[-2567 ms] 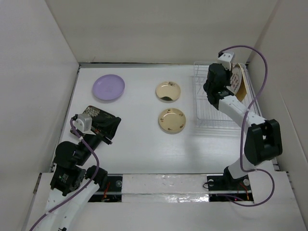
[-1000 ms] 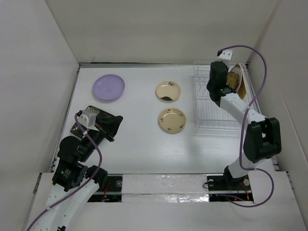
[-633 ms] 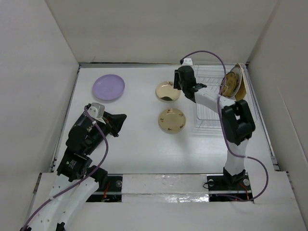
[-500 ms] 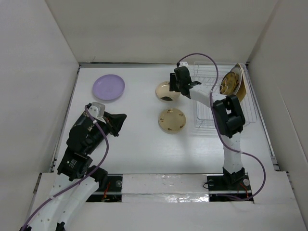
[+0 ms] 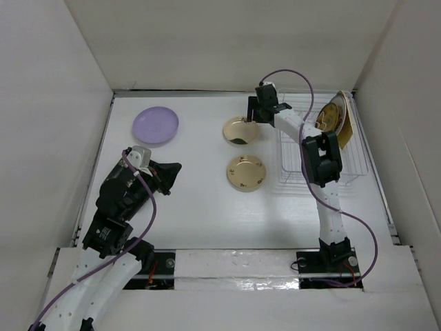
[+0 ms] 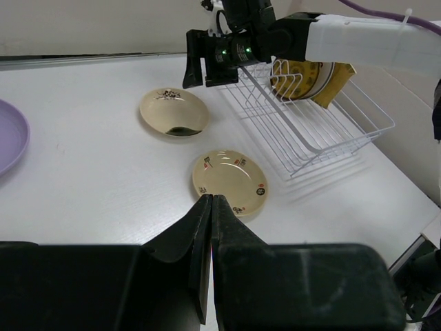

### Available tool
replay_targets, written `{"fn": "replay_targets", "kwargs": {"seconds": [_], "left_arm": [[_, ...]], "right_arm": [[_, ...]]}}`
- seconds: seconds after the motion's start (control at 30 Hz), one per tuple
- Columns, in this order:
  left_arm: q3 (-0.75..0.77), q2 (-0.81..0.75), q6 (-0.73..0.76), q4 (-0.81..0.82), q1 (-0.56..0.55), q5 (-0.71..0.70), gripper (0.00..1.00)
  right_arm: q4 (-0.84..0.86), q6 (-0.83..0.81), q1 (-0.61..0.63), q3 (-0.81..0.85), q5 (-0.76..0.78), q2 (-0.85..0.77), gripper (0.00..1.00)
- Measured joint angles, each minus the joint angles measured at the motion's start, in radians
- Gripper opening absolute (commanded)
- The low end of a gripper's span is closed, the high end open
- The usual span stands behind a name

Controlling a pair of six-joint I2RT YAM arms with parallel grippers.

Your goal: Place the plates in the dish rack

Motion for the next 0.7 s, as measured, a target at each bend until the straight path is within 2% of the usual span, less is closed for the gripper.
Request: {"fn": "replay_targets", "kwargs": {"seconds": [0.2,0.3,0.33,0.37,0.4,0.43,0.57,0.7], "left_arm": [[0.0,-0.002,0.0,0.0,0.0,0.003,0.0],[0.0,-0.004,0.0,0.0,0.0,0.003,0.0],[0.0,-0.006,0.0,0.0,0.0,0.003,0.0],[0.0,-0.008,0.0,0.0,0.0,0.003,0.0],[0.0,-0.01,0.0,0.0,0.0,0.003,0.0],[0.0,-0.012,0.0,0.0,0.0,0.003,0.0],[0.0,-0.017,0.0,0.0,0.0,0.003,0.0],[0.0,-0.024,0.0,0.0,0.0,0.003,0.0]], "right_arm": [[-0.047,-0.002,0.008,0.036,-0.074,0.066,0.69],[-0.058,-0.009,0.014,0.037,-0.129,0.076,0.6],[-0.059,-0.011,0.015,0.037,-0.147,0.076,0.48],[-0.059,-0.015,0.016,0.037,-0.158,0.076,0.4],[-0.058,-0.014,0.014,0.035,-0.186,0.076,0.27],[-0.05,-0.011,0.014,0.031,-0.212,0.076,0.03],[0.05,0.038,0.015,-0.015,-0.323,0.054,0.0],[0.187,0.089,0.019,-0.16,-0.366,-0.028,0.0]]}}
